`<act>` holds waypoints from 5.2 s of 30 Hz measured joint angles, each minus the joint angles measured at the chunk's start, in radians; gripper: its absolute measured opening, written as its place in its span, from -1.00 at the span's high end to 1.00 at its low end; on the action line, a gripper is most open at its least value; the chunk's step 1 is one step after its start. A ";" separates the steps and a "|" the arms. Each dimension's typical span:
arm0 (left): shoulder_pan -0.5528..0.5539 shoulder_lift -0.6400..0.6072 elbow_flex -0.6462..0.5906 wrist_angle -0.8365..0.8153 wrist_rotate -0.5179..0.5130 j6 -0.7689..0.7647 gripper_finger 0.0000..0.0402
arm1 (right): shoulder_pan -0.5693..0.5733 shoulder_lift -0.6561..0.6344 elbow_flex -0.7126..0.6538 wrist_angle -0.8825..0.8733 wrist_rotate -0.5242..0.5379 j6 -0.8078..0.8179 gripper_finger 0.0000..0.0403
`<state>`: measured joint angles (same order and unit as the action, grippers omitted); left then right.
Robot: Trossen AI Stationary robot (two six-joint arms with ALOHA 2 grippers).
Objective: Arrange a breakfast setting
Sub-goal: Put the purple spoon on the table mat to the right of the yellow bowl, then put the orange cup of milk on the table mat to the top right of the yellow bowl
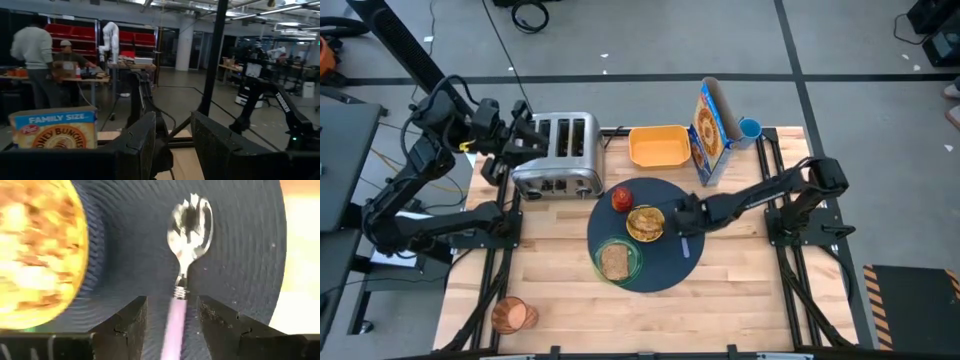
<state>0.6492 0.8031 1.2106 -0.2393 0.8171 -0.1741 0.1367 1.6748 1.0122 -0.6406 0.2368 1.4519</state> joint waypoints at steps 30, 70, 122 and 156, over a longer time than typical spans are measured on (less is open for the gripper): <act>-0.071 0.015 0.000 -0.002 -0.013 0.003 0.34 | 0.041 0.115 0.004 0.048 -0.082 0.252 0.64; -0.732 0.041 0.001 -0.161 -0.485 -0.089 0.34 | 0.061 -0.159 0.031 -0.121 0.031 0.167 0.18; -1.583 0.874 0.217 -0.977 -0.567 -1.911 -0.03 | 0.536 -0.474 0.030 -0.237 0.373 -0.395 0.04; -1.255 0.873 0.416 -1.107 -0.678 -1.181 0.93 | 0.536 -0.647 0.030 -0.532 0.431 -0.326 0.05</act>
<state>-0.6058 1.6756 1.6270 -1.3464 0.1387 -1.3546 0.6731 1.0276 1.0420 -1.1727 0.6679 1.1263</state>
